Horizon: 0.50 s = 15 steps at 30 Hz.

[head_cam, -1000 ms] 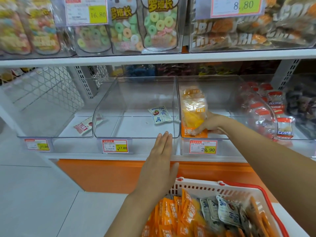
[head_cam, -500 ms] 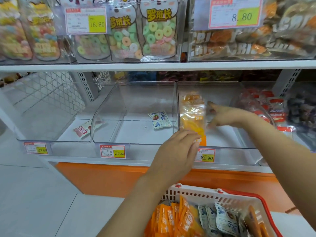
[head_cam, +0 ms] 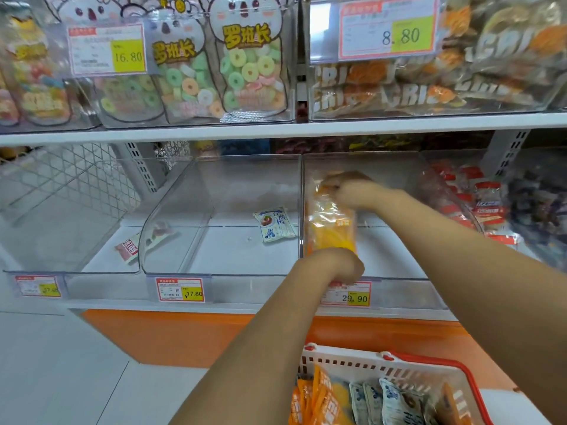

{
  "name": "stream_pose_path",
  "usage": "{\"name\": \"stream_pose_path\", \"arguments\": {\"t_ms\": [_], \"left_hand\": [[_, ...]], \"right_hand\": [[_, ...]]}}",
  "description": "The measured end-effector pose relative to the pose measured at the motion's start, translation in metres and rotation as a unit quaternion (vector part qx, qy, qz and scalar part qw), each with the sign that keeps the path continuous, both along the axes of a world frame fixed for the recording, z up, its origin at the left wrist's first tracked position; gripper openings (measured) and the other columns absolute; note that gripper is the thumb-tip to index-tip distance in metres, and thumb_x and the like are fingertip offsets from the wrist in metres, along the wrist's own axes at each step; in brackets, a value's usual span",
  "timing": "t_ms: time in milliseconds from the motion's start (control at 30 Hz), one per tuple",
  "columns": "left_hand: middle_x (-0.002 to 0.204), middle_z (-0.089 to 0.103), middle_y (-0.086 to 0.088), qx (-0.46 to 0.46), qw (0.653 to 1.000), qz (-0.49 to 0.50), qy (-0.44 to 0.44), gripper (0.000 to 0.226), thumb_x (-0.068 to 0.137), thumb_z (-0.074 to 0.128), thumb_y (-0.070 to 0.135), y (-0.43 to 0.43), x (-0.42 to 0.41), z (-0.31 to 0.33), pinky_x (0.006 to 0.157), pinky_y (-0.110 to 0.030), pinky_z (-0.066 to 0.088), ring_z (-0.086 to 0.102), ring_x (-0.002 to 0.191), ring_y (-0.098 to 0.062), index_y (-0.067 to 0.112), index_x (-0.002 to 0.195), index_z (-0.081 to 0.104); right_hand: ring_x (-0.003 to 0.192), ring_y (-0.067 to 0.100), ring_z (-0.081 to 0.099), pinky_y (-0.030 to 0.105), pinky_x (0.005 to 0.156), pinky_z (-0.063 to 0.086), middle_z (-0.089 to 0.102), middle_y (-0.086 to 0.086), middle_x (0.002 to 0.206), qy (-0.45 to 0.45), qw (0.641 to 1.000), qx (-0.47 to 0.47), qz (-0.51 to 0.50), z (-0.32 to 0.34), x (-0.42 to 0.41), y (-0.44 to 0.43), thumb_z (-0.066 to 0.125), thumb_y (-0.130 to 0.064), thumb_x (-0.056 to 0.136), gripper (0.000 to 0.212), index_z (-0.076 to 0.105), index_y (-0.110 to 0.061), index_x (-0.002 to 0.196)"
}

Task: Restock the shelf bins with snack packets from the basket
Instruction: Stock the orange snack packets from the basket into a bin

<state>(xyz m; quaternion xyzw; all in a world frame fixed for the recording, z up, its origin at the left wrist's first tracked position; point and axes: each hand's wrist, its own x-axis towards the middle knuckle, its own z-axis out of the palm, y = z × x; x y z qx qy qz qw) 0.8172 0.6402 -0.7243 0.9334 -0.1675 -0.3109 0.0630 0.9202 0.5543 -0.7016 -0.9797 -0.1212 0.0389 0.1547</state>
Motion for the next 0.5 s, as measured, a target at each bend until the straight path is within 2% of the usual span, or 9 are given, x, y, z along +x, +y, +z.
{"name": "stream_pose_path", "arguments": {"t_ms": [133,200,267,300,367,433,500], "left_hand": [[0.069,0.038,-0.003,-0.016,0.999,0.036,0.012,0.032,0.1,0.031,0.01,-0.003,0.005,-0.008,0.066,-0.029,0.032,0.035,0.061,-0.017,0.006,0.07,0.042],[0.069,0.038,-0.004,-0.028,0.998,0.055,0.006,0.035,0.099,0.032,0.008,-0.003,0.007,-0.012,0.066,-0.029,0.032,0.033,0.058,-0.015,0.01,0.065,0.039],[0.067,0.035,-0.004,-0.043,0.997,0.069,-0.002,0.036,0.098,0.032,0.004,-0.004,0.008,-0.015,0.058,-0.027,0.029,0.03,0.056,-0.016,0.01,0.062,0.036],[0.066,0.035,-0.005,-0.055,0.995,0.085,-0.005,0.035,0.097,0.033,0.005,-0.004,0.009,-0.017,0.054,-0.027,0.027,0.029,0.056,-0.016,0.01,0.062,0.035],[0.068,0.04,-0.006,-0.08,0.988,0.129,-0.025,0.028,0.095,0.038,0.011,-0.004,0.01,-0.024,0.053,-0.027,0.03,0.036,0.057,-0.018,0.009,0.067,0.043],[0.08,0.053,-0.009,-0.12,0.973,0.192,-0.052,0.023,0.094,0.041,0.022,-0.003,0.007,-0.025,0.061,-0.027,0.04,0.051,0.071,-0.023,0.007,0.085,0.056],[0.099,0.059,-0.013,-0.116,0.969,0.21,-0.055,0.031,0.096,0.039,0.028,-0.004,0.007,-0.026,0.071,-0.03,0.043,0.055,0.087,-0.027,0.007,0.102,0.061]], "right_hand": [[0.129,0.024,0.045,0.021,0.097,0.031,0.043,0.005,0.147,0.001,0.999,-0.03,0.028,-0.016,-0.006,-0.001,0.035,-0.012,0.102,0.042,0.042,-0.018,0.143],[0.126,0.026,0.047,0.02,0.094,0.033,0.047,0.007,0.143,-0.005,0.998,0.057,0.005,-0.02,-0.006,-0.003,0.038,-0.012,0.101,0.041,0.045,-0.015,0.142],[0.121,0.029,0.051,0.022,0.087,0.036,0.054,0.005,0.13,-0.047,0.977,0.195,-0.076,-0.026,-0.005,-0.007,0.043,-0.013,0.099,0.038,0.049,-0.01,0.136],[0.12,0.03,0.051,0.025,0.09,0.038,0.053,0.002,0.128,-0.035,0.952,0.269,-0.139,-0.028,-0.006,-0.01,0.046,-0.018,0.099,0.038,0.048,-0.007,0.135],[0.124,0.036,0.048,0.043,0.098,0.042,0.048,0.006,0.135,0.094,0.887,0.378,-0.248,-0.032,-0.008,-0.014,0.05,-0.032,0.097,0.045,0.047,-0.006,0.134],[0.118,0.037,0.048,0.058,0.092,0.044,0.048,0.011,0.126,0.219,0.827,0.435,-0.282,-0.034,-0.019,-0.011,0.057,-0.043,0.092,0.046,0.053,-0.011,0.126],[0.102,0.031,0.06,0.055,0.085,0.051,0.06,0.013,0.115,0.266,0.769,0.512,-0.275,-0.036,-0.021,-0.007,0.061,-0.057,0.085,0.055,0.06,-0.009,0.113]]}}
